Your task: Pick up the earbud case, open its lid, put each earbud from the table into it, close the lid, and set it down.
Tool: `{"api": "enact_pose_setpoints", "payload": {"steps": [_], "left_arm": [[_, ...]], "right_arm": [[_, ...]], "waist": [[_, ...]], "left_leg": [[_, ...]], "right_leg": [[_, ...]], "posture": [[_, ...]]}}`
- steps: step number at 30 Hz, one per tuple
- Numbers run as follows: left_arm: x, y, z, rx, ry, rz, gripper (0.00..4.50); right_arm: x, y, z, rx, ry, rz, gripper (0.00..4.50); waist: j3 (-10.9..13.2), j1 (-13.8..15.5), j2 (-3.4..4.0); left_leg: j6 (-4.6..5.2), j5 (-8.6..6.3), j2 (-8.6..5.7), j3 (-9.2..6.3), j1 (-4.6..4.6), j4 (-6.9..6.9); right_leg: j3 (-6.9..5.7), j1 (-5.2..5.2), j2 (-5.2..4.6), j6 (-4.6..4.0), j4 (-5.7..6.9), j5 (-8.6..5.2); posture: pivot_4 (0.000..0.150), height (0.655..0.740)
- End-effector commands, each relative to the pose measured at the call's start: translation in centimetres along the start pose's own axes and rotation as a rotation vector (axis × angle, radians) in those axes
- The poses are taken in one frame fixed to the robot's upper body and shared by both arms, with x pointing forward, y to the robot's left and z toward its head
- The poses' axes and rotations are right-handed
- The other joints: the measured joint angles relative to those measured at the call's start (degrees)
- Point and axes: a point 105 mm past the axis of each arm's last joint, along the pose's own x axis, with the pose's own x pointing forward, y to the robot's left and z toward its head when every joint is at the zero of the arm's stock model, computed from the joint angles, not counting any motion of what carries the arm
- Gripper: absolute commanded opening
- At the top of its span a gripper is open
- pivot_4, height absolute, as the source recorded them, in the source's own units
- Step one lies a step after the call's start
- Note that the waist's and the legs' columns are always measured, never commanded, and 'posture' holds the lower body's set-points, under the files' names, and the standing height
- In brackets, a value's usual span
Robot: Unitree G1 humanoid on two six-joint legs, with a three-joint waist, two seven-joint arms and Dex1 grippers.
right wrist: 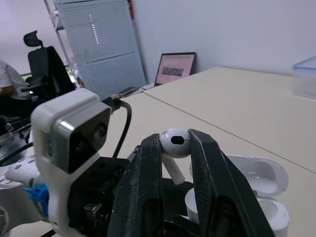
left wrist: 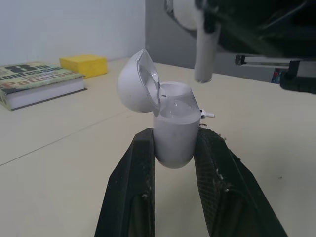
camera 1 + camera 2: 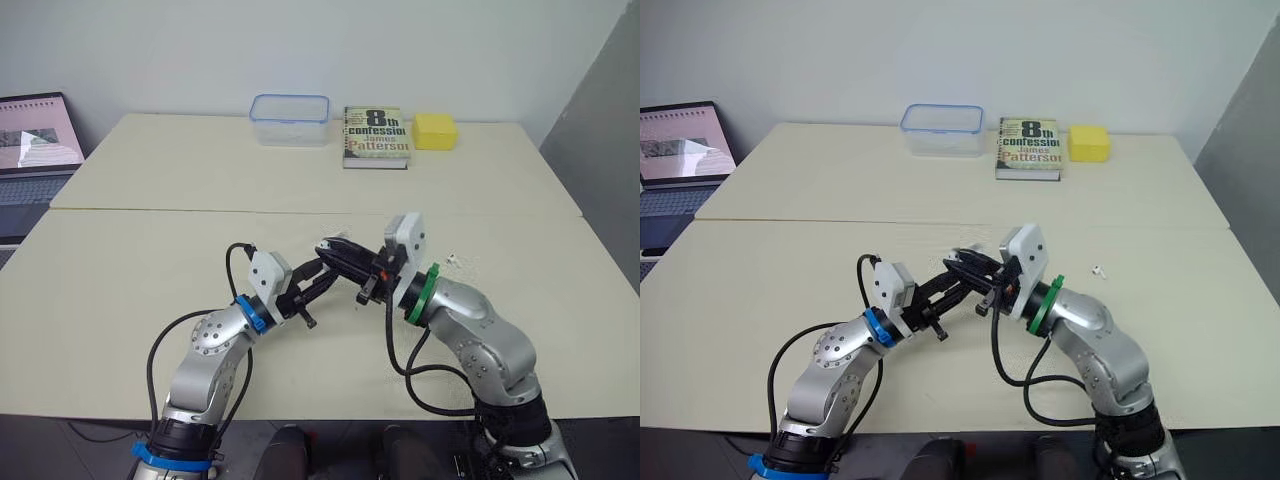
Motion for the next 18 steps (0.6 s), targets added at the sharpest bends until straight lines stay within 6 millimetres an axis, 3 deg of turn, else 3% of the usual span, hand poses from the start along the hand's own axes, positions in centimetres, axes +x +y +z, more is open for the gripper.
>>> {"api": "enact_pose_setpoints", "payload": {"steps": [1,18], "left_arm": [[0.2,0.4,1.3,0.036,-0.048,0.010,0.77],[0.5,0.4,1.5,0.032,-0.054,0.014,0.77]], "right_arm": [[0.1,-0.4,0.7,-0.045,-0.064,-0.046,0.41],[0.5,-0.6,-1.7,-0.047,-0.042,-0.092,0.41]], "waist": [[0.00,0.00,0.00],[0.00,-0.01,0.00]], "left_leg": [[0.00,0.00,0.01,0.00,0.00,0.00],[0.00,0.00,0.15,0.04,-0.01,-0.04]], "right_leg": [[0.01,-0.01,0.04,0.00,0.00,0.00],[0.09,-0.12,0.41,-0.06,0.01,0.03]], "posture": [[0.150,0.7400],[0.150,0.7400]]}}
